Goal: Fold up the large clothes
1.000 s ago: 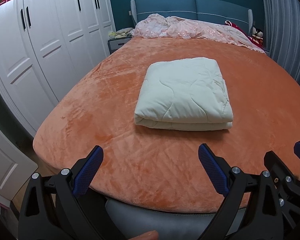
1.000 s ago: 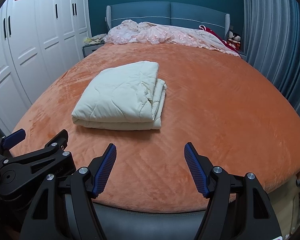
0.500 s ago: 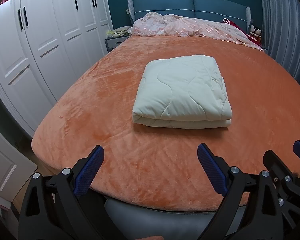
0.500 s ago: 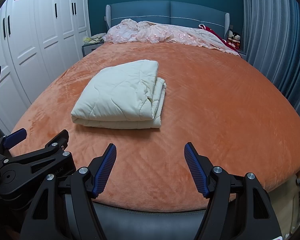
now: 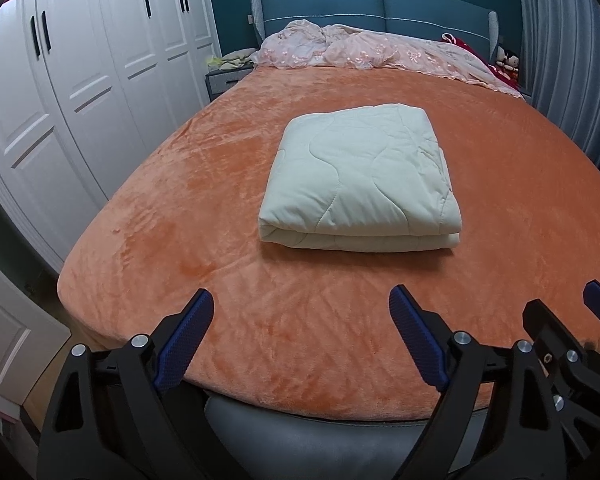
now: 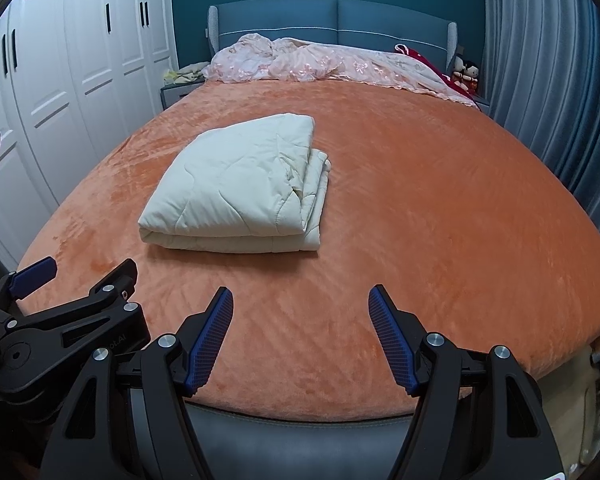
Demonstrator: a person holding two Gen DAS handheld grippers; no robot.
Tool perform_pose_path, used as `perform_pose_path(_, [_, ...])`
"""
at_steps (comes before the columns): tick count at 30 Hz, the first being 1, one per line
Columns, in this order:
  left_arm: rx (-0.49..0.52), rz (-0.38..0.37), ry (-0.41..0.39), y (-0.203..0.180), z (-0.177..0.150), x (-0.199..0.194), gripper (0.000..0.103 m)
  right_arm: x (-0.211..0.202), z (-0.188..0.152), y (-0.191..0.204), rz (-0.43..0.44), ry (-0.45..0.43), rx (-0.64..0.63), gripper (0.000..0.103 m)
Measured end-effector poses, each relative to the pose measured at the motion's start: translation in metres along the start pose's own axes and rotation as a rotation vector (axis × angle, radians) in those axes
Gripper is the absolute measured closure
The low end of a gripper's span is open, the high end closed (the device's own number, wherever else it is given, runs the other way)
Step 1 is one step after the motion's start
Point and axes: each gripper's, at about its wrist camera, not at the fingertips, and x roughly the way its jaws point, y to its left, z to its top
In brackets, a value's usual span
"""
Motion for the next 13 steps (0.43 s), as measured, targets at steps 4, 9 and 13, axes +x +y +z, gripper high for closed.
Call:
perform_pose_path(4, [0.004,0.004,0.000,-0.0007,0.0001,0.0011,0.016,0.0007,-0.0004,0.0000,-0.002,0.002,0.002,0.035])
perform_pose_path(9, [0.013,-0.012,0.007,-0.0001,0.0008,0.0034,0.021,0.0011,0.0002,-0.0008,-0.004,0.003,0.002,0.035])
perform_pose_path(13, [0.010,-0.019,0.011,0.0018,0.0019,0.0059,0.022,0.0025,0.0009,-0.0003,-0.009,0.005,0.004,0.035])
